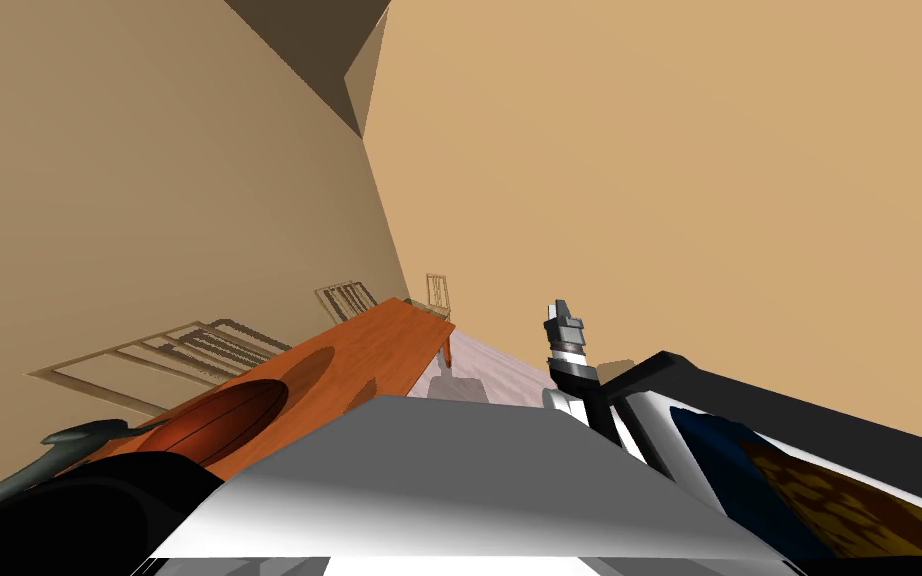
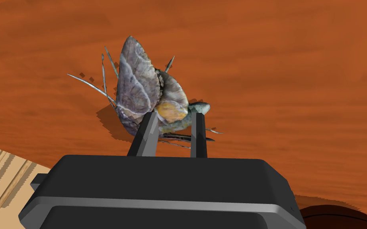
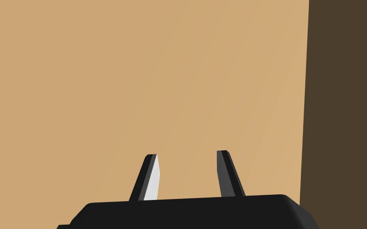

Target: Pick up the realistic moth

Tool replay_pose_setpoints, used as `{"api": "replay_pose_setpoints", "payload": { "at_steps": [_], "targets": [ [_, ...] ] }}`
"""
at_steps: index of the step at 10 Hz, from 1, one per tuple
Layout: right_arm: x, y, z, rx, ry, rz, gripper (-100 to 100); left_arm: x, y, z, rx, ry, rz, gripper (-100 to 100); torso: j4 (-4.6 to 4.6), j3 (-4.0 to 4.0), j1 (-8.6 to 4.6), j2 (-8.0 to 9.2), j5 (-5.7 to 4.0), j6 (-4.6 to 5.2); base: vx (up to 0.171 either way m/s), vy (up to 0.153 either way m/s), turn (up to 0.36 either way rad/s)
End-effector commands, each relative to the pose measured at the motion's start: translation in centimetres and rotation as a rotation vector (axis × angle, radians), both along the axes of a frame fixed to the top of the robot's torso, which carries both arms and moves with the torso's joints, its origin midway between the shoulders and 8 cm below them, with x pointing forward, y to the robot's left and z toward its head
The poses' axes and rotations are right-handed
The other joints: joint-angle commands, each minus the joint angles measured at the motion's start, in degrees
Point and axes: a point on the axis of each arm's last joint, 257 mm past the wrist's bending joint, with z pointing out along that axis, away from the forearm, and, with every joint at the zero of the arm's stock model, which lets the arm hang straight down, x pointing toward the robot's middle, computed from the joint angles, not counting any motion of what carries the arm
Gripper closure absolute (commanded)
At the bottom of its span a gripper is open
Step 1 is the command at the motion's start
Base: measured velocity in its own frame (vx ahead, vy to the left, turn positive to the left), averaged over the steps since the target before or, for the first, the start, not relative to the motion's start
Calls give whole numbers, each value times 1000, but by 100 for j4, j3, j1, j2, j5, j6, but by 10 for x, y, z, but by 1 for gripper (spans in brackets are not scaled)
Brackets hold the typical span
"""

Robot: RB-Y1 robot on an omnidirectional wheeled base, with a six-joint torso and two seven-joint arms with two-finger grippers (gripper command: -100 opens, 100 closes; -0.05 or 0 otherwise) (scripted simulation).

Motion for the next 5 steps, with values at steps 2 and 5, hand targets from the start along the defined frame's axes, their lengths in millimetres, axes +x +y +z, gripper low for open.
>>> {"api": "replay_pose_setpoints", "payload": {
  "at_steps": [2, 5],
  "targets": [
    [0, 0, 0, 0, 0, 0, 0, 0, 2, 11, 4, 6, -12, 100, -1, -1, -8, -1, -3, -3, 6, -25, 80],
    [0, 0, 0, 0, 0, 0, 0, 1, 2, 13, 4, 6, -15, 0, -2, -1, -12, -1, -4, -1, 1, -17, 27]
  ]
}}
